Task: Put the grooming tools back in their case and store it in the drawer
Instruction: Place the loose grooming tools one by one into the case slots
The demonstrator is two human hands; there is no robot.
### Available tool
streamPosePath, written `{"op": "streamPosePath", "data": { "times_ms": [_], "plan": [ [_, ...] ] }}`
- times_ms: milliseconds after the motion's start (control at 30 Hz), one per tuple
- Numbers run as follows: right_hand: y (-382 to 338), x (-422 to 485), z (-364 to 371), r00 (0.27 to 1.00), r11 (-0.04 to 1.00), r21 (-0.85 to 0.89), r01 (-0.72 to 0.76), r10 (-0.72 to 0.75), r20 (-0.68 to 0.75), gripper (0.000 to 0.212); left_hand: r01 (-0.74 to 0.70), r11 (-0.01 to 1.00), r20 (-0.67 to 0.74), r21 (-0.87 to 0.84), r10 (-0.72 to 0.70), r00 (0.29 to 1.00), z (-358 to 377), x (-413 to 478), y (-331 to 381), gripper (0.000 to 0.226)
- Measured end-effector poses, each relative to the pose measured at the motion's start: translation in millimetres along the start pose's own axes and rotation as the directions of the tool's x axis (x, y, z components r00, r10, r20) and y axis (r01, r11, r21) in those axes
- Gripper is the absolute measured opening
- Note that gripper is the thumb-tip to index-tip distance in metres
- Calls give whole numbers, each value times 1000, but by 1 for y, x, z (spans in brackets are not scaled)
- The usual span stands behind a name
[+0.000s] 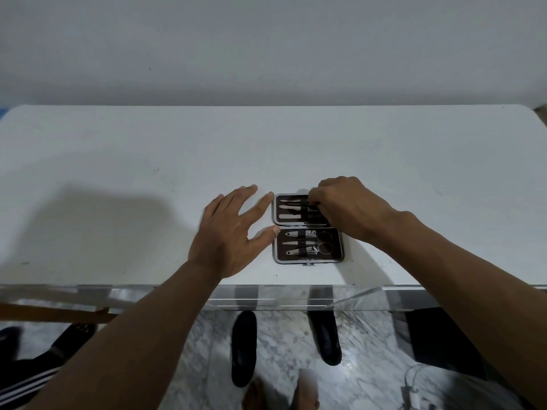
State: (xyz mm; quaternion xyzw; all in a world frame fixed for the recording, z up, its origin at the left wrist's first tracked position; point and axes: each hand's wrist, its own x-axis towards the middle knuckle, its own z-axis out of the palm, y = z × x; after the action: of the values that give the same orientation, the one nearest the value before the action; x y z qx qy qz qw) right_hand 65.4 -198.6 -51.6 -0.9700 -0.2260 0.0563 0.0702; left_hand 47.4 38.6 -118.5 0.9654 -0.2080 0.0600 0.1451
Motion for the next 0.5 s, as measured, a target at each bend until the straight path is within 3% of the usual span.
{"op": "streamPosePath", "data": {
  "times_ms": [500],
  "plan": [
    [-3, 4, 4, 1000, 997, 75, -2, 4, -26, 23, -7, 1000, -11, 6, 7, 1000, 2, 0, -1, 60]
  ]
}}
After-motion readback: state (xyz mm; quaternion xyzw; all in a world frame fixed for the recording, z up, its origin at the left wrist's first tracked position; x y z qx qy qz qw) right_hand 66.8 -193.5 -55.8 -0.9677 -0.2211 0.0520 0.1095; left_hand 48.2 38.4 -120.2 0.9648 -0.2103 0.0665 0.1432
